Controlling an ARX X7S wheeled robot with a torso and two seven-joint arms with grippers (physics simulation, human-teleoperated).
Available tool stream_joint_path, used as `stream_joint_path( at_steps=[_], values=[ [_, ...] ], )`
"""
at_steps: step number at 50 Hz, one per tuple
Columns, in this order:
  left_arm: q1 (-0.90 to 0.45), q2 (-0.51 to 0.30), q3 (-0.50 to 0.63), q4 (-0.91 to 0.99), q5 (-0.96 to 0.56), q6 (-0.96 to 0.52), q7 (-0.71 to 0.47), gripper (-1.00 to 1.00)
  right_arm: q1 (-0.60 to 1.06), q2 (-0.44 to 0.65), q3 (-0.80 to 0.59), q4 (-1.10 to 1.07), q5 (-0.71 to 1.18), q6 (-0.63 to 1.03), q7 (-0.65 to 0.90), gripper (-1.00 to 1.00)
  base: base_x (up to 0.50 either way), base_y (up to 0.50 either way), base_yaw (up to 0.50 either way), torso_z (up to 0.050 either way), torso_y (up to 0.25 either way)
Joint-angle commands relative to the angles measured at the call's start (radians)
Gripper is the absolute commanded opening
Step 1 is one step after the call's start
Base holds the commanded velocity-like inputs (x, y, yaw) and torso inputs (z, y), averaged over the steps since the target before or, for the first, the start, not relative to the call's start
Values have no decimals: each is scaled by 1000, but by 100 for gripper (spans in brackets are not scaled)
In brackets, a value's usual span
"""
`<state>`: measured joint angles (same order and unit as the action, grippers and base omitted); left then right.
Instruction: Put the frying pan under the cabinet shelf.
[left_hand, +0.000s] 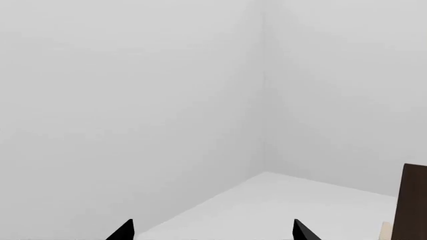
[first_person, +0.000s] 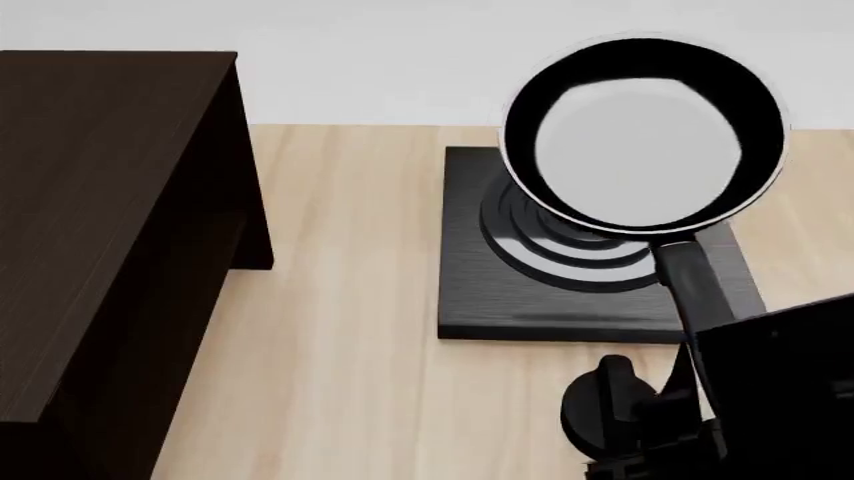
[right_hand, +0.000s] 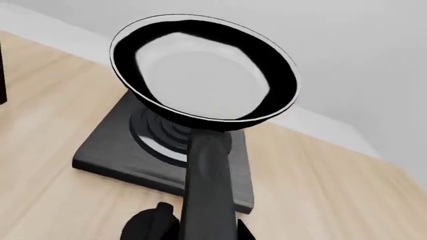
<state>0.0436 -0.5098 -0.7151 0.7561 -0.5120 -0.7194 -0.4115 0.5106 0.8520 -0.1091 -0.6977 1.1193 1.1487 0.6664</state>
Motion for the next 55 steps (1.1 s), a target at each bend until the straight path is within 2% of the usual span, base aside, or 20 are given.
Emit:
stream_joint_path(
  at_steps=[1, 21, 55],
  values=[
    [1, -1, 6, -1, 0, -1, -4, 100, 92, -38, -131, 60, -191, -35, -85, -100, 0, 0, 0, 0, 0],
    [9, 2, 5, 3, -3, 3, -6, 100, 129, -99, -301, 126, -300, -98, -177, -100, 0, 0, 0, 0, 2],
    [5, -8, 25, 12, -7, -15, -25, 100, 147, -188, -494, 207, -410, -181, -280, -100, 0, 0, 0, 1, 2]
  ],
)
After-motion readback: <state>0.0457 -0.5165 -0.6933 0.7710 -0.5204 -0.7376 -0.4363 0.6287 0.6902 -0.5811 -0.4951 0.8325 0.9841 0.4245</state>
